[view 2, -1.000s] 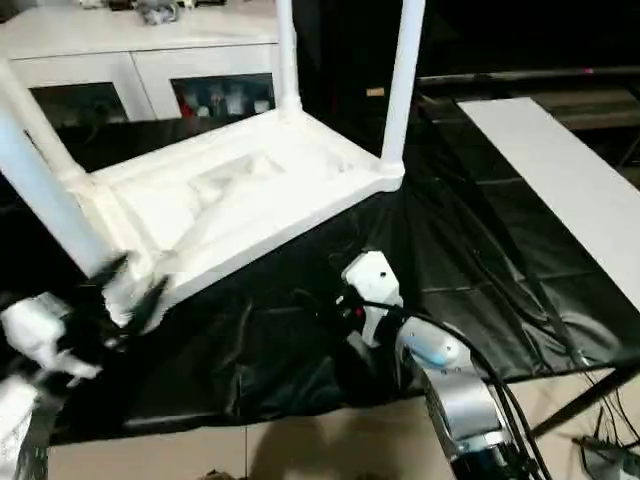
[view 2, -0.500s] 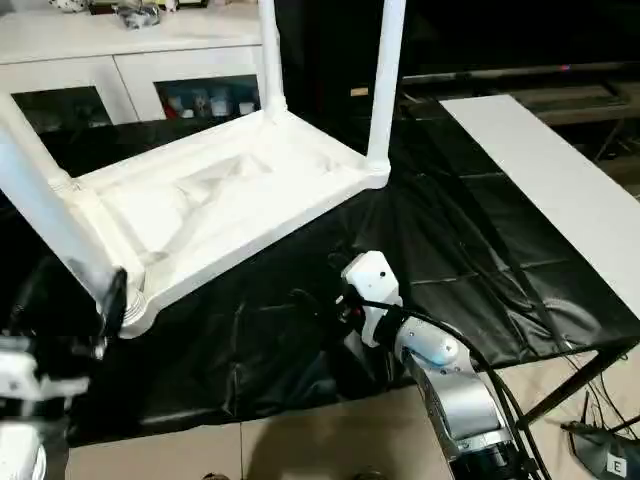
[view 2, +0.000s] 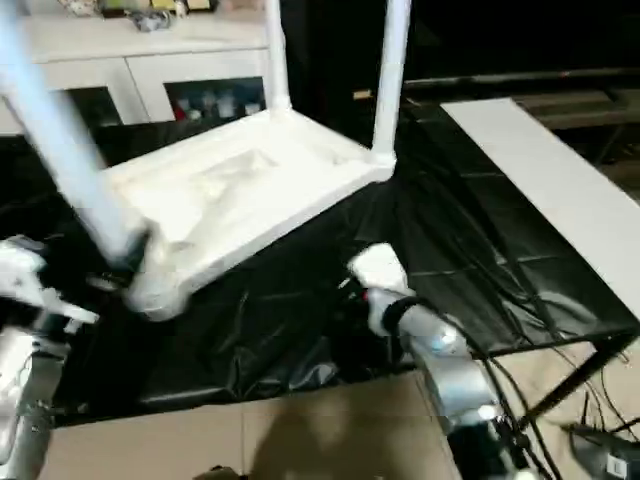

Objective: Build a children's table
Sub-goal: Rotate table base

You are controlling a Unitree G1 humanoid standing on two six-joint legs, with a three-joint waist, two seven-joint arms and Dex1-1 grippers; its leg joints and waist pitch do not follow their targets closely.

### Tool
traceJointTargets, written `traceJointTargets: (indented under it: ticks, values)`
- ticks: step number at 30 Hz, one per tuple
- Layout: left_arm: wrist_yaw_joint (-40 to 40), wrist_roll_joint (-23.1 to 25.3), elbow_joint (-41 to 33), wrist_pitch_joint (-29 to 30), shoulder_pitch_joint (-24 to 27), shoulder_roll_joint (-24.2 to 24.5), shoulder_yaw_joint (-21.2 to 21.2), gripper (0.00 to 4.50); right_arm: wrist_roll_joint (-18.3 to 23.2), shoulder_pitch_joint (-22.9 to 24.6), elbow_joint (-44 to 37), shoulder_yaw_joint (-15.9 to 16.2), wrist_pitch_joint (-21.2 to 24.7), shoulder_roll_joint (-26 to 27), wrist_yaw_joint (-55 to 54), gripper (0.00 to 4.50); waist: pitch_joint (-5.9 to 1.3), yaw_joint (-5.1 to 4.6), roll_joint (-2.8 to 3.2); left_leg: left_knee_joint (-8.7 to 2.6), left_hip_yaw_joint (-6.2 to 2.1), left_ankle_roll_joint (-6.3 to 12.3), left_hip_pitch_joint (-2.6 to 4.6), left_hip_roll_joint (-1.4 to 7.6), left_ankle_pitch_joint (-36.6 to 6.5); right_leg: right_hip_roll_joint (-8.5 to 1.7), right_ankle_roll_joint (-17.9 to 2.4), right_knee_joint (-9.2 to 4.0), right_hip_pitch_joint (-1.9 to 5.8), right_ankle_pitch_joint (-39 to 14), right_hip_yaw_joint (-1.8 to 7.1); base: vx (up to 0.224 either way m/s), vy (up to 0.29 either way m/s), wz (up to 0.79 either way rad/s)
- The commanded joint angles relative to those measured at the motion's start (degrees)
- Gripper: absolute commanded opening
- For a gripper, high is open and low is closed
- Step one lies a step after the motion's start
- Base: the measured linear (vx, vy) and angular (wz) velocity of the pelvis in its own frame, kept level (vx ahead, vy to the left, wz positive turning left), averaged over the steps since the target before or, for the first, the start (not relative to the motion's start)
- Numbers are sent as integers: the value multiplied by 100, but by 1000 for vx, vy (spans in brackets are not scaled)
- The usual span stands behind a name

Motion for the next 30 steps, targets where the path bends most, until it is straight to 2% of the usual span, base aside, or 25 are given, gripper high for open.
traceJointTargets:
  ticks: [1,3,4,5,6,7,8,10,12,14,15,16,18,19,21,22,23,24,26,27,28,30]
  values:
    - [-561,-262,-384,566,39,258,-442,447,41,-276,303,-138,127,107,-242,381,-261,-20,4,-645,-134,-405,136,267,-3080,-342,-875,-543,18,-2492,263,0,0,0]
    - [-831,-569,-701,1063,88,490,-671,447,8,-568,801,-220,118,209,-547,381,-259,-30,-37,-633,-84,-374,127,261,-2798,-360,-770,-569,9,-2952,293,0,0,0]
    - [-899,-607,-777,1161,93,545,-739,447,15,-662,971,-249,105,241,-624,381,-253,-28,-27,-632,-73,-363,135,258,-2777,-348,-750,-581,-11,-3011,301,0,0,0]
    - [-1024,-734,-947,1402,96,649,-885,447,-2,-877,1363,-300,53,298,-823,381,-260,-31,-59,-622,-53,-346,149,262,-2684,-348,-743,-598,-29,-3024,324,0,0,0]
    - [-1076,-795,-1016,1522,86,691,-928,447,-26,-966,1526,-322,25,322,-904,381,-263,-28,-21,-633,-43,-355,145,263,-2629,-337,-771,-582,-17,-2963,320,0,0,0]
    - [-1098,-817,-1044,1565,79,706,-951,447,-28,-1005,1597,-332,12,332,-925,381,-265,-26,-21,-632,-31,-366,148,270,-2614,-330,-778,-572,-26,-2900,328,0,0,0]
    - [-1166,-877,-1132,1680,51,744,-1031,447,-13,-1134,1821,-360,-26,365,-956,381,-262,-30,-91,-635,-13,-349,157,272,-2592,-315,-773,-592,-33,-2873,329,0,0,0]
    - [-1250,-1087,-1375,2059,-96,776,-1220,447,23,-1472,2379,-476,-132,459,-1009,381,-284,-22,-91,-613,18,-334,170,275,-2449,-339,-886,-555,-27,-2753,343,0,0,0]
    - [-1183,-1144,-1434,2227,-447,595,-1420,447,-73,-1859,3031,-453,-197,517,-1044,381,-300,-13,-123,-600,59,-289,173,272,-2162,-315,-998,-525,-16,-2471,348,0,0,0]
    - [-1116,-1111,-1357,2239,-756,373,-1563,447,-72,-2109,3443,-444,-215,572,-985,381,-300,6,-147,-577,96,-266,200,286,-2044,-327,-1031,-542,-38,-2392,371,0,0,0]
    - [-1085,-1043,-1255,2241,-989,205,-1676,447,-43,-2283,3733,-445,-321,618,-893,381,-298,14,-147,-571,124,-253,198,294,-1969,-327,-1051,-549,-25,-2351,379,0,0,0]
    - [-1068,-1004,-1199,2226,-1087,127,-1724,447,-61,-2340,3826,-423,-386,626,-860,381,-297,5,-201,-567,134,-245,165,300,-1840,-330,-1053,-524,2,-2325,388,0,0,0]
    - [-1074,-1035,-1142,2301,-1246,1,-1812,447,-46,-2458,4006,-428,-471,677,-705,381,-313,-1,-196,-574,140,-253,140,297,-1727,-317,-1002,-504,35,-2221,388,0,0,0]
    - [-1056,-1009,-1083,2305,-1343,-90,-1864,447,-14,-2514,4076,-447,-486,713,-590,381,-330,-20,-228,-584,133,-243,104,299,-1641,-308,-1014,-478,77,-2039,374,0,0,0]
    - [-1056,-949,-965,2364,-1535,-215,-1999,447,-64,-2639,4287,-391,-571,774,-387,381,-352,-24,-234,-576,143,-201,109,306,-1472,-297,-1090,-444,85,-1669,385,0,0,0]
    - [-1055,-877,-883,2317,-1613,-277,-2055,447,-79,-2661,4316,-353,-611,799,-289,381,-352,-27,-220,-575,152,-159,116,295,-1526,-293,-1169,-443,86,-1636,377,0,0,0]
    - [-1034,-768,-762,2260,-1723,-380,-2135,447,-70,-2697,4363,-320,-669,846,-134,381,-346,-54,-244,-577,143,-134,103,290,-1804,-291,-1146,-460,80,-1887,374,0,0,0]
    - [-1023,-749,-714,2274,-1766,-430,-2171,447,-55,-2703,4363,-312,-694,868,-64,381,-345,-67,-255,-577,137,-131,85,285,-1867,-292,-1119,-466,87,-1961,376,0,0,0]
    - [-974,-579,-511,2169,-1933,-647,-2326,447,-19,-2729,4377,-269,-869,953,201,381,-390,-81,-247,-562,123,-93,49,290,-1654,-306,-1124,-442,116,-1626,390,33,4,-9]
    - [-960,-535,-460,2125,-1975,-708,-2362,447,-21,-2743,4400,-256,-926,971,256,381,-425,-97,-268,-535,135,46,16,285,-1218,-291,-1256,-398,149,-1008,376,0,0,0]
    - [-918,-447,-368,2057,-2050,-812,-2422,447,-13,-2758,4408,-250,-1022,1006,349,381,-424,-108,-235,-524,144,91,27,286,-1191,-282,-1318,-387,131,-909,378,53,-2,-9]
    - [-860,-383,-210,2004,-2176,-994,-2492,447,3,-2795,4436,-271,-1135,1073,497,381,-442,-146,-258,-484,168,262,17,279,-1033,-270,-1497,-376,145,-595,374,57,-7,-7]
